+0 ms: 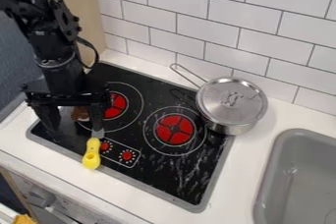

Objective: Moved the silver lid to the bottom right of the stove

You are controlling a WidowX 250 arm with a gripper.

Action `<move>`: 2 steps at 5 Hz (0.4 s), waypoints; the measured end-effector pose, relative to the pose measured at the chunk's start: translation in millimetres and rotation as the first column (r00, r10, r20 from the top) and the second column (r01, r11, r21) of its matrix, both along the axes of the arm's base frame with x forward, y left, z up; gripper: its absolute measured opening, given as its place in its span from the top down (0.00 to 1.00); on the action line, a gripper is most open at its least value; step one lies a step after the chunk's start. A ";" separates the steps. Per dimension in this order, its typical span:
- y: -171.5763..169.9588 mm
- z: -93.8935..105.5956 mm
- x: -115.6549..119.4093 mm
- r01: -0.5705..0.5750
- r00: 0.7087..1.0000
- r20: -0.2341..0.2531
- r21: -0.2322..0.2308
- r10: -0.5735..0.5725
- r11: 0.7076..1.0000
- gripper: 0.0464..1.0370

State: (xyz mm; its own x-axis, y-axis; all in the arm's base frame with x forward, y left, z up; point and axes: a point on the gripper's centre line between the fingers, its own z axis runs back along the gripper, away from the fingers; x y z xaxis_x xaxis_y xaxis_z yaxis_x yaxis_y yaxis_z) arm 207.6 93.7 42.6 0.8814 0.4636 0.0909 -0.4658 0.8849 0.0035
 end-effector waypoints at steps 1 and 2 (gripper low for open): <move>-1.8 -5.1 -1.8 0.006 1.000 -0.024 -0.003 -0.006 1.000 0.04; -20.8 -6.2 7.7 0.160 0.986 -0.055 0.078 -0.156 0.984 0.04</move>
